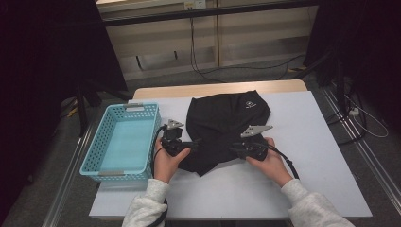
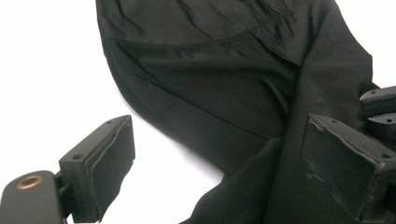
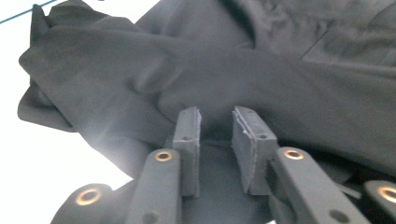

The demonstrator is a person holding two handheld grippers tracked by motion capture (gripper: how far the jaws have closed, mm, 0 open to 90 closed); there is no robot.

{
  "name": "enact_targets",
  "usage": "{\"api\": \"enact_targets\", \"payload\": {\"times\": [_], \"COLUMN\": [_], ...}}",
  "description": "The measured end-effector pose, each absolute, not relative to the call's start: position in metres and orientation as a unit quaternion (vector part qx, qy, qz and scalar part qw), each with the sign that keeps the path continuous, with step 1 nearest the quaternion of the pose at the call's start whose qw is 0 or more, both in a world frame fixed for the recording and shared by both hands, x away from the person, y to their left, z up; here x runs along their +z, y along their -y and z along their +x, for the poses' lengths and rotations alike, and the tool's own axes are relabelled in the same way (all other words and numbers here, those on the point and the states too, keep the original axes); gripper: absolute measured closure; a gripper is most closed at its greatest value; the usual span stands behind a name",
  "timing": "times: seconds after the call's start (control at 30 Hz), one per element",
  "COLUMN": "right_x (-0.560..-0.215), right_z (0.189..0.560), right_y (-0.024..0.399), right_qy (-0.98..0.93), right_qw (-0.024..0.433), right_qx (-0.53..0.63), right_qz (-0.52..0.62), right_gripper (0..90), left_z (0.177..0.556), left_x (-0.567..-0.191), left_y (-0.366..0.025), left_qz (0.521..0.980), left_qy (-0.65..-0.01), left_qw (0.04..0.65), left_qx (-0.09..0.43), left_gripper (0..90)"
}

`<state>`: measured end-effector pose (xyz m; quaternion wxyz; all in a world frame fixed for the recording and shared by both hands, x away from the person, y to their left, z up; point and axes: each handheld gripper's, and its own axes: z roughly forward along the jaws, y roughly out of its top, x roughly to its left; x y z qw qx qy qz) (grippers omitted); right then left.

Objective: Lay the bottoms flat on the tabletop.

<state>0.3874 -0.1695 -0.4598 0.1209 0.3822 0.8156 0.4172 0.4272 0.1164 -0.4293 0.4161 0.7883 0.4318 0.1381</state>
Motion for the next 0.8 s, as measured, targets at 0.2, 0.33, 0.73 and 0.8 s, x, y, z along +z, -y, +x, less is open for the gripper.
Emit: {"api": "enact_targets", "payload": {"times": [0.2, 0.33, 0.73, 0.8], "right_x": [-0.458, -0.457, -0.447, -0.452], "right_z": [0.384, 0.382, 0.36, 0.359], "right_y": [0.171, 0.173, 0.179, 0.174], "right_qy": [-0.83, -0.83, -0.82, -0.831], "right_qw": [0.122, 0.115, 0.109, 0.111], "right_qx": [0.4, 0.397, 0.441, 0.426], "right_qz": [0.37, 0.373, 0.35, 0.339], "right_gripper": [88.0, 90.0, 58.9, 59.4], "left_z": [0.427, 0.428, 0.429, 0.429], "left_x": [-0.43, -0.43, -0.428, -0.429], "left_y": [-0.118, -0.117, -0.118, -0.117], "left_qz": [0.789, 0.791, 0.789, 0.791], "left_qy": [-0.431, -0.43, -0.433, -0.432], "left_qw": [0.416, 0.415, 0.414, 0.412], "left_qx": [0.136, 0.135, 0.136, 0.134], "left_gripper": [9.9, 9.9, 10.0, 10.3]}}
